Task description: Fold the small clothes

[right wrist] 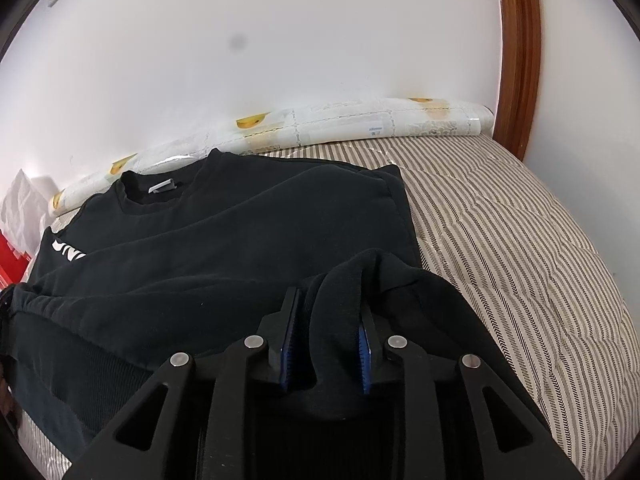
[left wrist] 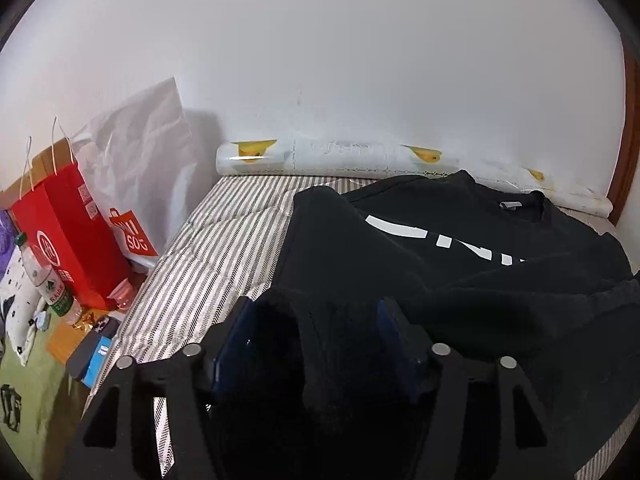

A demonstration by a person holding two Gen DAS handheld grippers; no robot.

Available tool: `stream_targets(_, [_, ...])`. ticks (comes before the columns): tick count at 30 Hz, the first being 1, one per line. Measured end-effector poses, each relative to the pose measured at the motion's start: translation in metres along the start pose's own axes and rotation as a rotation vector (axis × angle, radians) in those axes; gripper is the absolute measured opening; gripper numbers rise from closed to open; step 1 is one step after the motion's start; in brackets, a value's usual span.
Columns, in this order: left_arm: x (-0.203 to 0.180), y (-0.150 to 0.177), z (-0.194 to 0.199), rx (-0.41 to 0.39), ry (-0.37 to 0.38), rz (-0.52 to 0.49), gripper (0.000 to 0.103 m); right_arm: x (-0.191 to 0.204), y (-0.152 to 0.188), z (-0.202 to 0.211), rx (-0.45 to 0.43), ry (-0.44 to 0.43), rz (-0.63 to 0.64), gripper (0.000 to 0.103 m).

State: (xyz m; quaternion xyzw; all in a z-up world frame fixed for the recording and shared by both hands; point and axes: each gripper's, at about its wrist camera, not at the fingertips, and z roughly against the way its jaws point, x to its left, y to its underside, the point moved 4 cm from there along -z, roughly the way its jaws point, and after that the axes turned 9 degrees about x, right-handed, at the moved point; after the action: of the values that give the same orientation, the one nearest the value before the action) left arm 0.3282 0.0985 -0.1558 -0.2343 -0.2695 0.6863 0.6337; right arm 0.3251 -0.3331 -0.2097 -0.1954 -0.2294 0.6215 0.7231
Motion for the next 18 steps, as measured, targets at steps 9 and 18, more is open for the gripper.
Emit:
stream_targets(9, [-0.003, 0.004, 0.017, -0.054, -0.019, -0.018, 0.065, 0.001, 0.014, 0.027, -0.048, 0.015, -0.001, 0.052])
stream_targets(18, [0.016, 0.034, 0.06, -0.048, 0.042, 0.056, 0.069, -0.011, 0.056, 0.087, -0.05, 0.025, 0.045, 0.058])
